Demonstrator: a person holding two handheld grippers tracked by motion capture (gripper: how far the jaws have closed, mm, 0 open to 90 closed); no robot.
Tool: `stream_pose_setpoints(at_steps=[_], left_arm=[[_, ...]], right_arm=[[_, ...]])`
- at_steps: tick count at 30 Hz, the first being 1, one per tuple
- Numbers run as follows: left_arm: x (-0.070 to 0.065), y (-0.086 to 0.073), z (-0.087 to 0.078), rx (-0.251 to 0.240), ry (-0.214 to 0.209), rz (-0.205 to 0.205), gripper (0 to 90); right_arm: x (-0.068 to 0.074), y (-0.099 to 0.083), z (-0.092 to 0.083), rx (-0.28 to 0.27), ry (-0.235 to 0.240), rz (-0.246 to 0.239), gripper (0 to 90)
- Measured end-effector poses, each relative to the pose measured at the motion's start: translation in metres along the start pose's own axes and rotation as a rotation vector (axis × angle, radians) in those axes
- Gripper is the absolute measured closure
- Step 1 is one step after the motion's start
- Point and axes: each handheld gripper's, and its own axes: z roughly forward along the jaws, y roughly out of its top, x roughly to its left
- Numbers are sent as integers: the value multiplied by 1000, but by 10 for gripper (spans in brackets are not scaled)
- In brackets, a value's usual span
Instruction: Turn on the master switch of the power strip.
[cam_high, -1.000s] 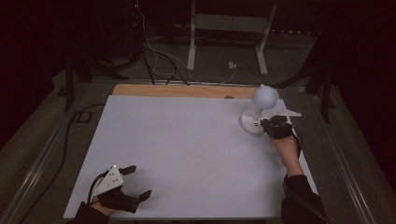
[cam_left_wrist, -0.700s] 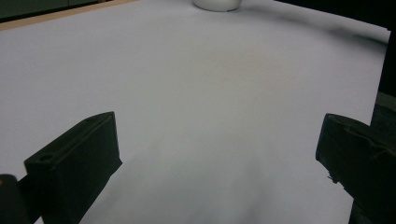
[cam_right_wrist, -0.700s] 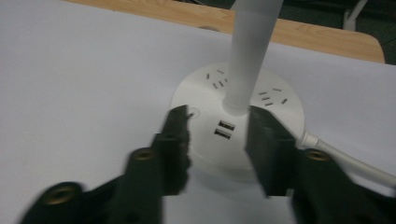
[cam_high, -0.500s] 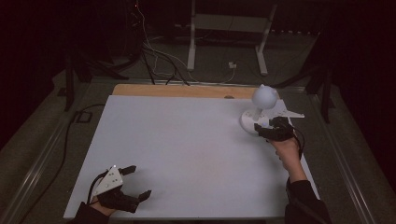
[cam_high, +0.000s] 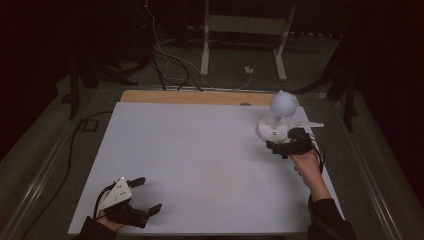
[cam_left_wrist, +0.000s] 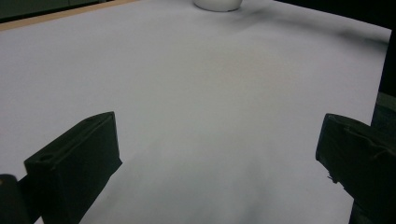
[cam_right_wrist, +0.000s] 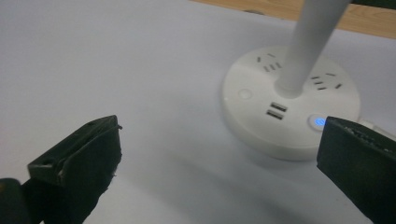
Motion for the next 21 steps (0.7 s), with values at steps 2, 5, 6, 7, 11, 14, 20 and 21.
stream_pose_setpoints(at_steps=[2,5,6,7,11,14,20,21], left_arm=[[0,0,0,0,-1,0,2],[0,0,0,0,-2,1,2],[-1,0,0,1,-4,3,2],[-1,0,0,1,-4,3,2],[-1,0,0,0,-4,4,2],[-1,0,0,-1,-4,4,2],[-1,0,0,-1,-4,4,2],[-1,0,0,-2,-4,4,2]], right_arm=[[1,0,-1,-1,6,-3,0],[6,-3,-4,-1,31,-7,0],[11,-5,-6,-3,35,-20,0],[12,-6,-7,-2,40,-25,0],[19,-12,-9,0,69,-38,0],[23,-17,-10,0,84,-50,0],[30,-31,-13,-19,99,-66,0],[31,-33,-14,-19,105,-67,0]])
